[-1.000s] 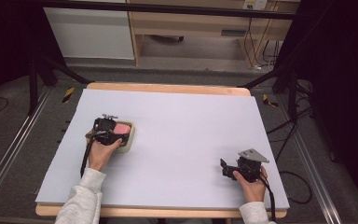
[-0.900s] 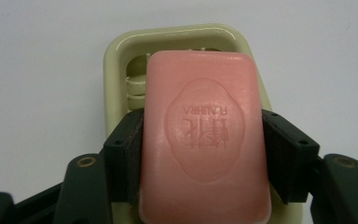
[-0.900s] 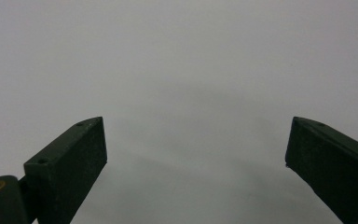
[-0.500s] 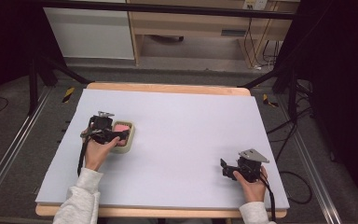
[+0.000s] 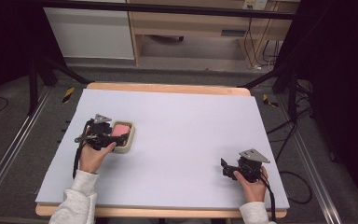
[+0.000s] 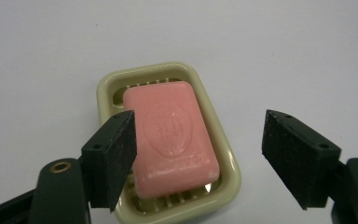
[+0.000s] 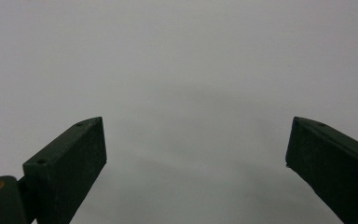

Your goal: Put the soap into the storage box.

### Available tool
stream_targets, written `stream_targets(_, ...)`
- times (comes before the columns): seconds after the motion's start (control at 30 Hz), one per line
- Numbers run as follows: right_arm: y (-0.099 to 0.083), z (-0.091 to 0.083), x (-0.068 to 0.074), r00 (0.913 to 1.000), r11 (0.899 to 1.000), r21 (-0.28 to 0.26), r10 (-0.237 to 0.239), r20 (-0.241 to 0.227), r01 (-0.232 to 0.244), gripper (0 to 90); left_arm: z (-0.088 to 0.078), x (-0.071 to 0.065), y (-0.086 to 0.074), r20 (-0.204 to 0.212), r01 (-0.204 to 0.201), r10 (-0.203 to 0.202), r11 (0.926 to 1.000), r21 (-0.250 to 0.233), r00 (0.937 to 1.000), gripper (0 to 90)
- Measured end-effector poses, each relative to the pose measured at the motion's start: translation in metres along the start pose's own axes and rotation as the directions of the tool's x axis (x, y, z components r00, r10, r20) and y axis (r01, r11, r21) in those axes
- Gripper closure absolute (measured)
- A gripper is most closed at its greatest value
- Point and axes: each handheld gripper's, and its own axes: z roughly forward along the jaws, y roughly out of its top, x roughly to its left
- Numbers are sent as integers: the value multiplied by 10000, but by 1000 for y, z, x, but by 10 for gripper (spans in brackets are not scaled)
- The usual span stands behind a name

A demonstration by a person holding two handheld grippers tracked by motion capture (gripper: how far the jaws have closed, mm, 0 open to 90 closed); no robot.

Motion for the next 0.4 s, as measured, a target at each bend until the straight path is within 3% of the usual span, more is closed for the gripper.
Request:
stream_targets(0.27, 0, 0, -1, 10000, 10000, -56, 42, 0, -42, 50, -13, 0, -18, 46, -374, 375, 9988, -308, 9993, 160)
stream_targets(0.4, 0, 0, -1, 10000, 10000, -33, 91, 7, -91, 50, -22, 4, -39, 77, -659, 662, 9972, -349, 9978, 127)
